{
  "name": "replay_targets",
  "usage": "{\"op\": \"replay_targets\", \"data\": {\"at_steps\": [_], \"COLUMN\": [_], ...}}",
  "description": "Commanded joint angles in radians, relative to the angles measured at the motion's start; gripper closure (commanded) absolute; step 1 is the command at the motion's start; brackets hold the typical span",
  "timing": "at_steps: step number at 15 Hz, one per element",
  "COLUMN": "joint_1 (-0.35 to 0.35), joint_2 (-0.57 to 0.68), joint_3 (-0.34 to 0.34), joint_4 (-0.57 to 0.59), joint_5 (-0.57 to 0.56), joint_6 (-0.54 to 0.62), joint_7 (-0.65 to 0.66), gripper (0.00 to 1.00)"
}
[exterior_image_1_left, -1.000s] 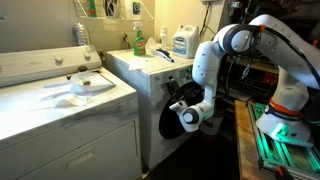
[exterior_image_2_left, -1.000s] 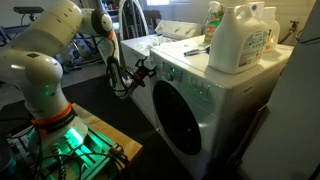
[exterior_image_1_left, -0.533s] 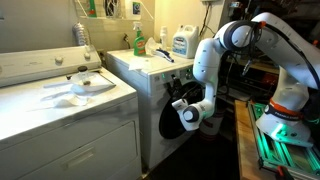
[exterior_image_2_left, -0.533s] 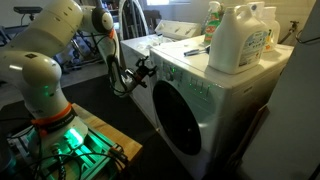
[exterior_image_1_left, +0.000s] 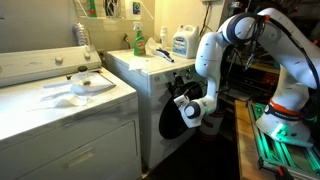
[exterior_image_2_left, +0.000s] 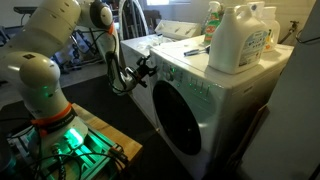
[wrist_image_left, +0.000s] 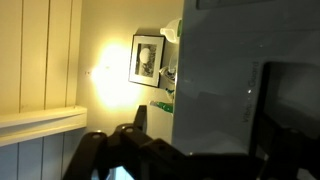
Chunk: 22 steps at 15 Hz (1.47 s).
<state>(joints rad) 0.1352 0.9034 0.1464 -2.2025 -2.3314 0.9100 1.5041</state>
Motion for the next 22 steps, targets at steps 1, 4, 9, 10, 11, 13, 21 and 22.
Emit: {"op": "replay_targets", "data": {"at_steps": [1,4,9,10,11,13,21,22], "joint_1": [0.021,0.036,0.216,0.245,0.169,0.353,0.582,0.602], "joint_2": [-0.030,-0.013,-0.037,-0.020,0.018,-0.014,0.040,0.050], "joint_3": [-0.009,0.010,-0.139,-0.129,-0.009,-0.189,-0.257,-0.255], "joint_4": [-0.040,-0.043,0.013,0.000,-0.038,-0.003,-0.024,-0.022], "joint_5": [0.060,0.086,0.202,0.246,0.224,0.343,0.608,0.645], "joint_6": [-0.143,-0.185,-0.066,-0.101,-0.232,-0.066,-0.073,-0.084], "joint_7": [-0.017,-0.011,0.029,0.039,0.012,0.033,0.036,0.032], "gripper": [0.00,0.00,0.00,0.00,0.00,0.00,0.00,0.00]}}
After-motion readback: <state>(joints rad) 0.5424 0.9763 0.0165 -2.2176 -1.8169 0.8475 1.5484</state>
